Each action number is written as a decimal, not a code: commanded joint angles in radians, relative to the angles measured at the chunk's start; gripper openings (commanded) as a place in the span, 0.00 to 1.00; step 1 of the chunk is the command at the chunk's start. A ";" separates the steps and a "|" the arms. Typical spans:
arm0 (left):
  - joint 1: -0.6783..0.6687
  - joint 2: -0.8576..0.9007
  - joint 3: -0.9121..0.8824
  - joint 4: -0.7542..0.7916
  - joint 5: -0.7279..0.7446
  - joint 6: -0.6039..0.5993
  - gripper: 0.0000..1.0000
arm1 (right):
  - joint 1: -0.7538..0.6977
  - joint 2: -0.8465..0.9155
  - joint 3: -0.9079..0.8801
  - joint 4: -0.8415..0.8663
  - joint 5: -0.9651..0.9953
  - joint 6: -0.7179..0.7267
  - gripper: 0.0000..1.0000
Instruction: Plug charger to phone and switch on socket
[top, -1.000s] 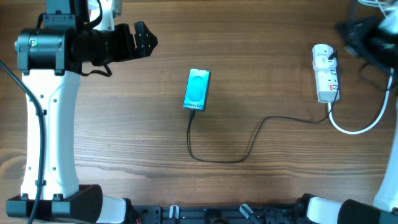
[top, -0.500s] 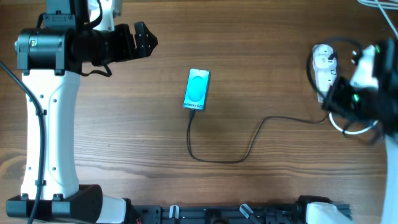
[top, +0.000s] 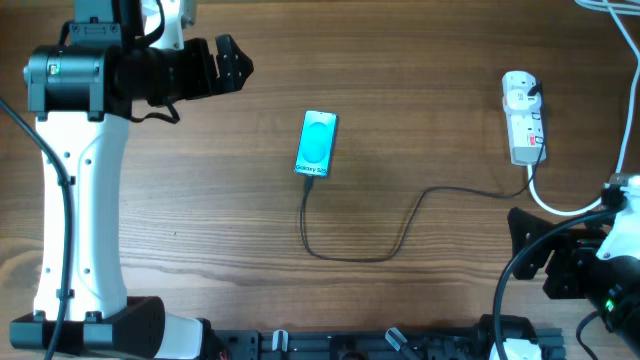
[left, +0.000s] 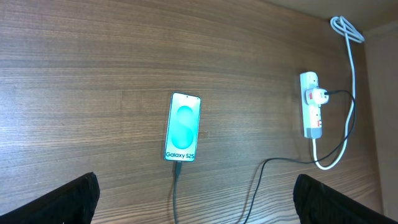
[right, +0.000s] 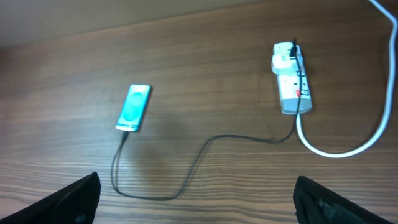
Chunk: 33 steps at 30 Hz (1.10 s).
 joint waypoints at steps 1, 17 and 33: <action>0.000 -0.003 0.002 0.003 -0.006 0.005 1.00 | 0.002 -0.003 0.006 -0.001 0.027 -0.033 1.00; 0.000 -0.003 0.002 0.003 -0.006 0.005 1.00 | 0.120 -0.487 -0.959 0.972 0.028 0.014 1.00; 0.000 -0.003 0.002 0.003 -0.006 0.005 1.00 | 0.123 -0.798 -1.657 1.600 0.112 0.092 1.00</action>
